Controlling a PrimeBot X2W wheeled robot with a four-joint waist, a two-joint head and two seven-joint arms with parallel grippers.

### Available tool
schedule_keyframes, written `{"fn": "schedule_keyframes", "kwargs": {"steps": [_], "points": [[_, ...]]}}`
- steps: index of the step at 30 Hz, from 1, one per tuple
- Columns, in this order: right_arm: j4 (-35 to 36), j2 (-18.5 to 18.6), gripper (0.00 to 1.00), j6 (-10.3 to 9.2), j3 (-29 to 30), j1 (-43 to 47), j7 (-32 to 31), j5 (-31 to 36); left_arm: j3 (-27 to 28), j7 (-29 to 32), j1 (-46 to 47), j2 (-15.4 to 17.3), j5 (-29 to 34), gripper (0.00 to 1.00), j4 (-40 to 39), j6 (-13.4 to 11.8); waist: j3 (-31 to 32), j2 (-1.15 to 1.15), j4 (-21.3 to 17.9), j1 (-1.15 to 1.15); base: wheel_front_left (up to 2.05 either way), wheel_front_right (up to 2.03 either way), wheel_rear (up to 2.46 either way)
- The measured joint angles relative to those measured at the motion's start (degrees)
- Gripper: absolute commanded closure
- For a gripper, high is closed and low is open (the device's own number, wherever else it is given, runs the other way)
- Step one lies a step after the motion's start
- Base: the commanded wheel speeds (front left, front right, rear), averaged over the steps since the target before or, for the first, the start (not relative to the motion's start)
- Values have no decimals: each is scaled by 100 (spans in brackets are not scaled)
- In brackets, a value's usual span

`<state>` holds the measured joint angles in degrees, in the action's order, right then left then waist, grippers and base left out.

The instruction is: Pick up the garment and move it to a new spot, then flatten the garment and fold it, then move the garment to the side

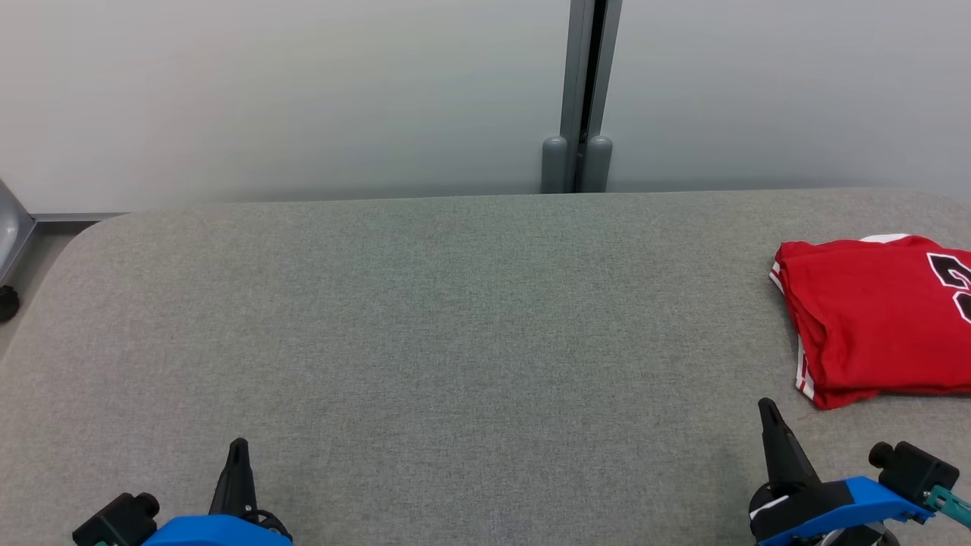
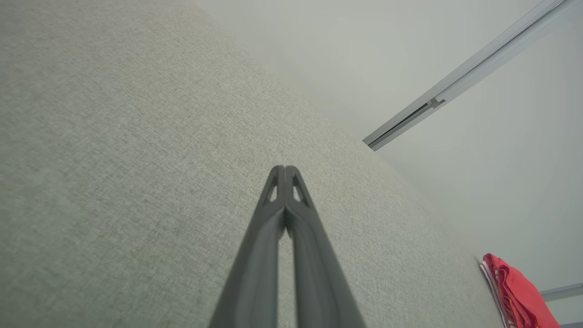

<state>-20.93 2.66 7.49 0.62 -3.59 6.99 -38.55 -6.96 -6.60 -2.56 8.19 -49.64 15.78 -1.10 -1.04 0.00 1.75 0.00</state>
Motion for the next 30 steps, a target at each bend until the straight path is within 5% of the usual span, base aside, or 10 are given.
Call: {"fn": "schedule_keyframes", "kwargs": {"steps": [30], "points": [[280,1,100,0,242,-82,-550,-2174,545,530,339,-216,-1731,100,-73,336,27,0,-54,0,0,0,0]]}}
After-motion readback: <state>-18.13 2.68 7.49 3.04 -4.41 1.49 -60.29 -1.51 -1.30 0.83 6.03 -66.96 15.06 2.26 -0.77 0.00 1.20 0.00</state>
